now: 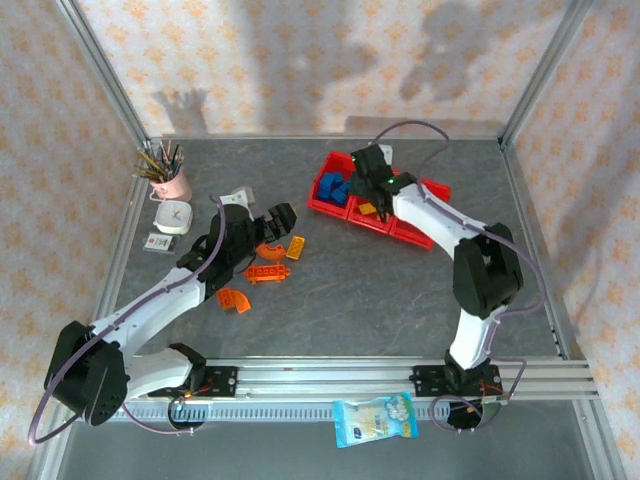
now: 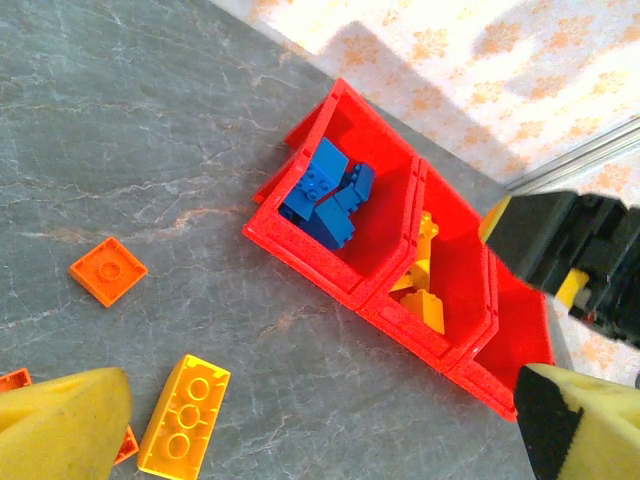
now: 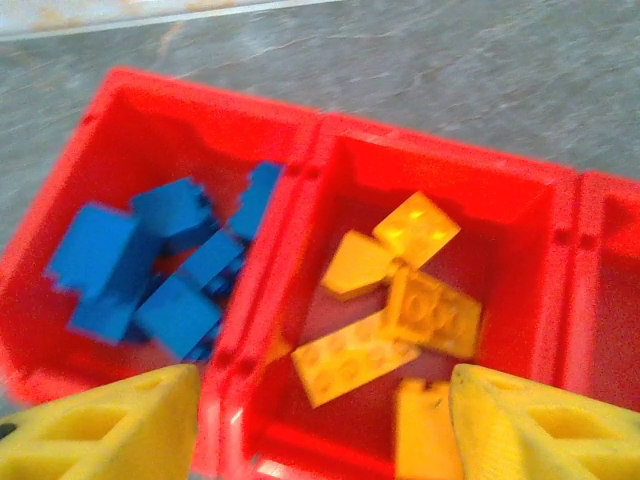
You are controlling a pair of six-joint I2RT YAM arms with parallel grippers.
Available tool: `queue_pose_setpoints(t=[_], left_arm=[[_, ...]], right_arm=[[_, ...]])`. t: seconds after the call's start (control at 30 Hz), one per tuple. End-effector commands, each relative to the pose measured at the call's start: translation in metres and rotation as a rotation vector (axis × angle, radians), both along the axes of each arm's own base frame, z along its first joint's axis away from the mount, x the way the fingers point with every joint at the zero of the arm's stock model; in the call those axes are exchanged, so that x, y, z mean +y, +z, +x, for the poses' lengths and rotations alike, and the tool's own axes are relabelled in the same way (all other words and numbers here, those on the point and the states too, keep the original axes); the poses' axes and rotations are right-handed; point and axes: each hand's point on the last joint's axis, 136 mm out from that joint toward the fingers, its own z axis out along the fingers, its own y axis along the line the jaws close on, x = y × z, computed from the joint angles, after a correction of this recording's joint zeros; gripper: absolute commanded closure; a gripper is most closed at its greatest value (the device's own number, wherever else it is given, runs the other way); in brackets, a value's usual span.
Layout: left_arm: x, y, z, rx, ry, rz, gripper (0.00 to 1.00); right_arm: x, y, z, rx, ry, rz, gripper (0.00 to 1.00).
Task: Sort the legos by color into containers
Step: Place the lego in the container, then pick up the lego from the center of the table.
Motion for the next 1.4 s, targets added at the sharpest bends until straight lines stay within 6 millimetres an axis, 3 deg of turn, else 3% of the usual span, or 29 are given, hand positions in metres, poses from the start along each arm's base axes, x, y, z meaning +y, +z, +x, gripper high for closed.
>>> queue_pose_setpoints(t=[0.0,0.37,0.6,0.77,1.03,1.37], left_arm=[[0.009,0.004,-0.007,-0.023,0.002,0.028,0.01],[0.038,-0.01,-0.034,0.0,0.076,0.072,0.01],[0.052,-0.019,-0.047,0.02,0.119,0.096,0.01],[0.06,-0.022,-0.052,0.029,0.147,0.104,0.01],[0.064,-0.023,-0.056,0.027,0.162,0.101,0.01],[0.059,-0.024,-0.053,0.028,0.146,0.085,0.01]], right_arm=[[0.021,-0.004,-0.028,0.02,0.046,0.021,0.32],[0.115,-0.039,-0.089,0.09,0.157,0.155,0.2],[0.158,-0.069,-0.098,0.125,0.165,0.163,0.13],[0.176,-0.094,-0.095,0.149,0.159,0.144,0.13],[0.167,-0.118,-0.084,0.141,0.109,0.033,0.2],[0.159,-0.127,-0.101,0.2,0.163,0.008,0.41]])
